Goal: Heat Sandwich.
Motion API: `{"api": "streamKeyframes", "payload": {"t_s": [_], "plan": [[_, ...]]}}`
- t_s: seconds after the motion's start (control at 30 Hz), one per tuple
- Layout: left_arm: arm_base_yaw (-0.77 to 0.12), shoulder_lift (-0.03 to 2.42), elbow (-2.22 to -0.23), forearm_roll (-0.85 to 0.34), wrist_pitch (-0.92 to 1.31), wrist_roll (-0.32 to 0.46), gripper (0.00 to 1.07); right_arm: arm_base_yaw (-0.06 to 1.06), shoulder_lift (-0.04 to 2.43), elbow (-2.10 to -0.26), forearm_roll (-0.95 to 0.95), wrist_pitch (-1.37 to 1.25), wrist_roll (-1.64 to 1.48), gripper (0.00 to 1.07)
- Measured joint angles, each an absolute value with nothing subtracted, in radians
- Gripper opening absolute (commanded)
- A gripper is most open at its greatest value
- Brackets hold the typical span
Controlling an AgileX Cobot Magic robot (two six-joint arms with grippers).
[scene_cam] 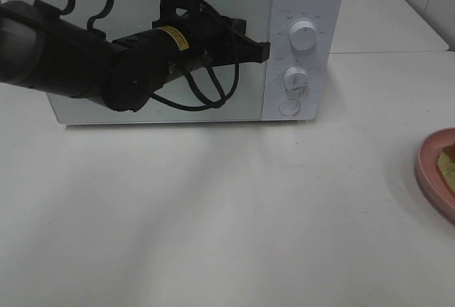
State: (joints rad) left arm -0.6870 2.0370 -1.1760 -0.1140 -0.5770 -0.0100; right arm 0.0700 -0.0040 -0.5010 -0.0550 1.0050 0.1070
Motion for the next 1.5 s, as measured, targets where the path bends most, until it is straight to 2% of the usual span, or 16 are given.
{"api": "streamKeyframes", "payload": {"t_s": [0.7, 0.97, 1.5], "plan": [[-0.688, 2.035, -1.182, -0.114, -0.551, -0.010, 0.00, 0.069, -0.004, -0.501, -0.055, 1.005, 0.107, 0.76], [-0.705, 1.995, -1.186, -0.167, -0.499, -0.010, 0.00, 0.069, -0.004, -0.501, -0.055, 1.005, 0.107, 0.76], [-0.749, 1.883, -1.193, -0.185, -0.066, -0.010, 0.00, 0.068, -0.004, -0.501, -0.055, 1.005, 0.107, 0.76]]}}
